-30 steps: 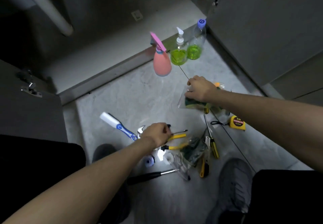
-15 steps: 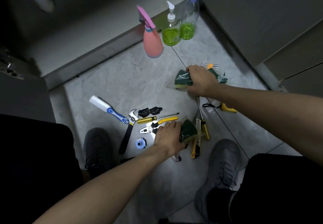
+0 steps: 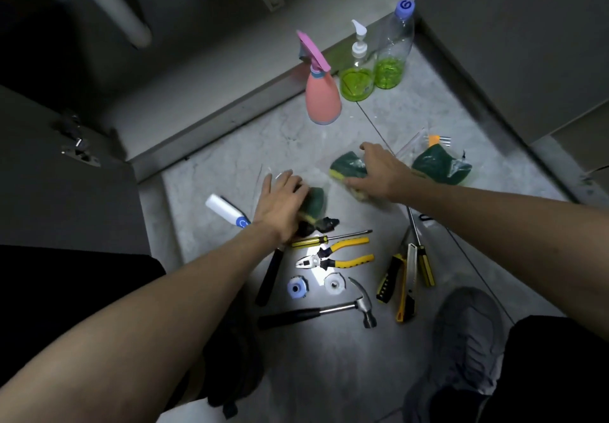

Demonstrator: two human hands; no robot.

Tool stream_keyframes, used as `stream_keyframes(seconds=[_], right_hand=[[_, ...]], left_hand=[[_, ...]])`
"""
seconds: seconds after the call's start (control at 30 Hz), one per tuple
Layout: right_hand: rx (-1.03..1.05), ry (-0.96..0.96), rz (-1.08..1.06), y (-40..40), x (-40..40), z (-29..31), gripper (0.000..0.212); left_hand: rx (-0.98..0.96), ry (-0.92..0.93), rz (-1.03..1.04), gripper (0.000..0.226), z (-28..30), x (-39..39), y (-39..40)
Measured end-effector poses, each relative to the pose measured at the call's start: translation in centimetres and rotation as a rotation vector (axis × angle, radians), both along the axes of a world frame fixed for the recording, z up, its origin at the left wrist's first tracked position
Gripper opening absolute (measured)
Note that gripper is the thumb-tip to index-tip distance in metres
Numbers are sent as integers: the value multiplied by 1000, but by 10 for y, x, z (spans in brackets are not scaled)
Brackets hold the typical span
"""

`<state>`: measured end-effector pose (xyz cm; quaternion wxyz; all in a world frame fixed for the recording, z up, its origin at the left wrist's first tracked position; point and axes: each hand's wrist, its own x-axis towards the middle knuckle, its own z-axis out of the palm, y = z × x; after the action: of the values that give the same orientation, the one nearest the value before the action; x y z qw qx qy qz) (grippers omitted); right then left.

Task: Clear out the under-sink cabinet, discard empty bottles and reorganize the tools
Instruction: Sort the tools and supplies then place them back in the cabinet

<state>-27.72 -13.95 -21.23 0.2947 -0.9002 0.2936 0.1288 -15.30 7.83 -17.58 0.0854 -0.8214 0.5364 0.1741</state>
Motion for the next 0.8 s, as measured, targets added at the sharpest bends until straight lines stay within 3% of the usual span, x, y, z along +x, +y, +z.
stream_keyframes(seconds=[0.07,0.23,0.37,0.47,0.67,0.8], right_hand=[[-62,-17,79,7,-3,-6,91],[-217,-172,259,16,-8,-11,72],[-209,-112,345,20,-19,-19,70],[-166,-70,338,25,-26,-28,73],[-109,-226,174,29,0,-23,48],[-87,-273,89,34,37,-18,47]], left_hand=[[10,-24,22,68,-2,8,10],[-113,117,347,43,-20,3,37],[-41,176,360,62,-38,-2,42],[-32,182,409,69,-48,2,36],[-122,174,382,56,-56,21,27],[-158,180,358,55,-59,27,24]])
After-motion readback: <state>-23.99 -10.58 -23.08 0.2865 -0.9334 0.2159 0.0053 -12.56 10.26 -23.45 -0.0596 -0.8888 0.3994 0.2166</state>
